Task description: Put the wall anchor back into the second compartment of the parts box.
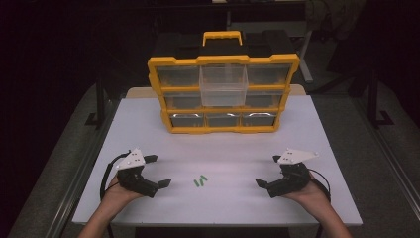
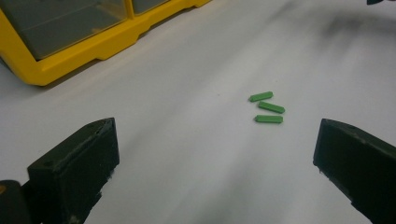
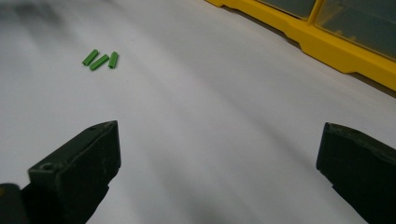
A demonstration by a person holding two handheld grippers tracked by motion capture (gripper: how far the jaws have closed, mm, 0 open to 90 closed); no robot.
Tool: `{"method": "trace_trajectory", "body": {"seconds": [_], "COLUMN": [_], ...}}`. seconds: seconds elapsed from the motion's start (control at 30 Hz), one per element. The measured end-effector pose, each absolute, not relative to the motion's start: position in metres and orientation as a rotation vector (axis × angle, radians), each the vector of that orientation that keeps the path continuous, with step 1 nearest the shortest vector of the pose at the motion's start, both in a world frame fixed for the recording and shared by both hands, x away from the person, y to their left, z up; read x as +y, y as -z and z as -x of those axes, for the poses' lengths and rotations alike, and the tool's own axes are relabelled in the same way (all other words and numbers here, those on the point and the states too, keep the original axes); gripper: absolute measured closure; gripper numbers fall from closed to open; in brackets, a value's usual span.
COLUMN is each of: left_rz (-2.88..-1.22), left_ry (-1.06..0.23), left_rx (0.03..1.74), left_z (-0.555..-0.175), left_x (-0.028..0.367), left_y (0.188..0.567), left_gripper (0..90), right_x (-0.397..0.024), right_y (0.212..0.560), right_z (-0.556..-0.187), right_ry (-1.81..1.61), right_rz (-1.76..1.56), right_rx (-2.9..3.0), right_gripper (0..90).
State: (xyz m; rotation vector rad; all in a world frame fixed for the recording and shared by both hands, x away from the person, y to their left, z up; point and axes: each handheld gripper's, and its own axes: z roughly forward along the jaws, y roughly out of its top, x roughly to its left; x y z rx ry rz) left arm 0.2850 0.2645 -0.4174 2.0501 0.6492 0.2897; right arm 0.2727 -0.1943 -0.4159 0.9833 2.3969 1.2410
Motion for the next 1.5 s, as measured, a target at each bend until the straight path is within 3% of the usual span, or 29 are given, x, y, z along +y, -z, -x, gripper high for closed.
{"method": "trace_trajectory", "body": {"seconds": [1.5], "left_rz": [-2.067], "left_ry": [-0.252], "left_rx": [0.645], "left_z": [-0.283], "left_x": [0.261], "left_y": [0.420], "left_gripper": [0.5], "right_x": [-0.139], "right_y": [0.400], "right_z": [-0.303], "right_ry": [-1.250], "right_rz": [-0.928], "right_rx": [2.511], "right_gripper": [0.0]}}
